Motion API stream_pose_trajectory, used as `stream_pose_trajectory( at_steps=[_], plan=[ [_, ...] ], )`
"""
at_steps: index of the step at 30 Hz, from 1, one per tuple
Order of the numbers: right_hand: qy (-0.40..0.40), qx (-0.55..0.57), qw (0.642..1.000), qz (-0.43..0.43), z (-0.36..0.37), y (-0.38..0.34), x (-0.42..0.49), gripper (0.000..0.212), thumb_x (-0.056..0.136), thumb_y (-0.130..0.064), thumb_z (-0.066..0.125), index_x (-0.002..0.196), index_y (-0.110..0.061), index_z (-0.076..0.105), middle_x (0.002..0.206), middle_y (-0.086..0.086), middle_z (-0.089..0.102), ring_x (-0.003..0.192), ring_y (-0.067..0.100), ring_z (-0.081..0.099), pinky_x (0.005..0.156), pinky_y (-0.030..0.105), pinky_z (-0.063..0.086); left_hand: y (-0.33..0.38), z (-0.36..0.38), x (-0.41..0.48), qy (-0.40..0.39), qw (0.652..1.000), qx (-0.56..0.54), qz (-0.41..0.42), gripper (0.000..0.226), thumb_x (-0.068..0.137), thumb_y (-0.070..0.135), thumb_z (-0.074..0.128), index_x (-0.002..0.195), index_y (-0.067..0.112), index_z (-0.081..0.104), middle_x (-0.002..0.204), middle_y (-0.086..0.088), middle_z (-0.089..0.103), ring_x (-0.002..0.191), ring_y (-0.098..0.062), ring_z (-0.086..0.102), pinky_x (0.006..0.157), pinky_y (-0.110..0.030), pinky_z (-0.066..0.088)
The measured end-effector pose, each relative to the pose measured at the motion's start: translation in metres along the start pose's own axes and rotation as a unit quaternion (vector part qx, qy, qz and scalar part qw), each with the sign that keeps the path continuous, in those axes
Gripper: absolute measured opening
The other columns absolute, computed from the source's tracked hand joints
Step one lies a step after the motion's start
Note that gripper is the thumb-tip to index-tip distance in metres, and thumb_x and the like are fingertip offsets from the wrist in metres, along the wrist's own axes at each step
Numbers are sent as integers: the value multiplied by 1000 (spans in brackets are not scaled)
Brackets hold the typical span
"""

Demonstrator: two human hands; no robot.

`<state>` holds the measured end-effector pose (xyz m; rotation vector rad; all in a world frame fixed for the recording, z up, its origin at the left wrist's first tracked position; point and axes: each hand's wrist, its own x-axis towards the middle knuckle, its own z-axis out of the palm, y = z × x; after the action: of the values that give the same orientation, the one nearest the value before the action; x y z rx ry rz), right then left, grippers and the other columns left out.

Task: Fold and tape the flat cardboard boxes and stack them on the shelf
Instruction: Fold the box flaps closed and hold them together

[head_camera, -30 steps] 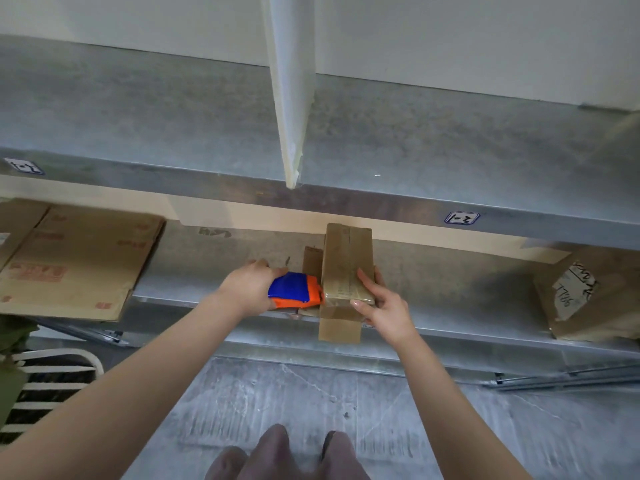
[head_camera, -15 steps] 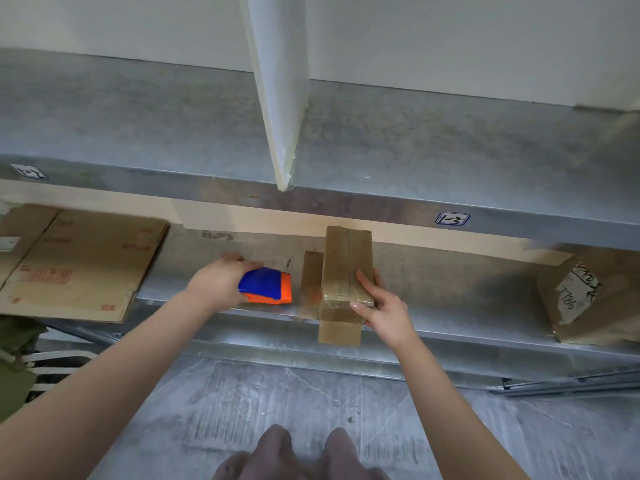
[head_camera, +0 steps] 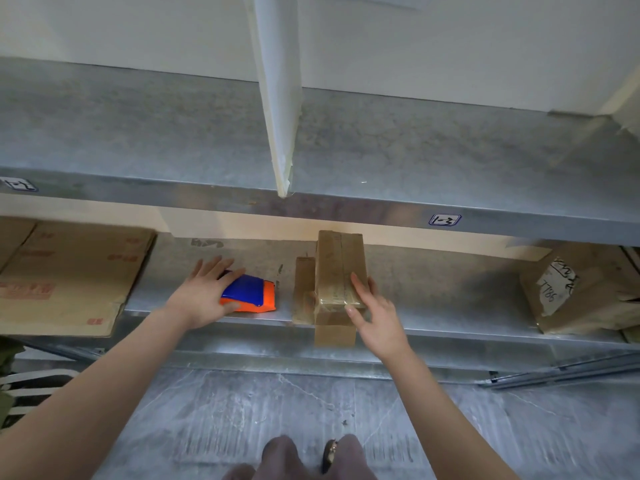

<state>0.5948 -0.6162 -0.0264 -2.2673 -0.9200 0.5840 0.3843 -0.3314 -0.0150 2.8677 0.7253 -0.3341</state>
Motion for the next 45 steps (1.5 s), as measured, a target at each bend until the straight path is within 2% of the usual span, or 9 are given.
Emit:
stream_pose_trajectory(
  at_steps=[11,14,19,24,29,34,36,40,45],
  plan=[
    [105,-33,991,-79,-13,9,-25,48,93,-36,61,139,-34,49,142,5,47,134,24,40,110,37,36,152,1,-9,131,963,-117,206,51,101,35,44,149,21,35,155,4,33,146,-14,21,120,-26,9],
    [79,-44,992,-86,-11,12,-29,46,94,-32,60,138,-36,51,147,7,44,137,24,39,112,37,36,169,16,-4,120,971,-104,181,54,103,34,39,153,21,24,159,6,21,148,-11,9,117,-19,-6],
    [26,-25,996,-82,-8,13,-30,47,96,-31,58,141,-36,47,147,5,47,136,18,43,109,34,40,166,28,-6,93,978,-66,177,58,104,34,32,155,25,4,159,14,-4,146,-9,-16,121,-32,-6],
    [53,59,994,-74,-12,10,-19,34,93,-29,63,126,-26,62,122,-11,61,115,12,57,96,30,48,176,20,-15,201,951,-223,72,44,98,18,52,142,12,47,148,-5,42,137,-23,35,118,-34,24],
    [41,110,991,-61,-9,12,-15,38,87,-18,70,123,-29,63,108,-27,53,100,3,54,95,30,51,187,25,-17,129,932,-339,-21,56,98,24,53,150,15,32,149,-6,42,136,-18,41,110,-20,27],
    [38,163,985,-38,-7,17,-12,41,83,-19,74,116,-38,63,114,-22,57,107,0,55,98,26,49,197,29,-10,63,860,-499,-82,72,95,30,58,154,30,15,96,5,64,94,-13,61,85,-23,45],
    [31,215,976,-23,-8,17,-10,40,82,-16,76,111,-40,63,118,-11,57,108,3,58,98,24,49,197,28,-5,61,833,-541,-95,70,96,31,58,153,31,17,115,6,63,111,-12,59,96,-25,43],
    [33,238,970,-19,-10,18,-4,35,81,-17,78,106,-39,65,118,-3,61,107,-1,60,87,11,49,185,24,8,59,870,-479,-98,71,94,43,57,153,27,22,127,0,60,118,-15,57,102,-31,44],
    [73,200,976,-34,-5,18,3,34,83,-12,74,99,-40,64,108,-8,68,103,5,63,88,21,53,178,28,12,79,882,-461,-65,68,91,22,65,150,23,30,127,-3,64,117,-19,61,101,-36,49]
  ],
)
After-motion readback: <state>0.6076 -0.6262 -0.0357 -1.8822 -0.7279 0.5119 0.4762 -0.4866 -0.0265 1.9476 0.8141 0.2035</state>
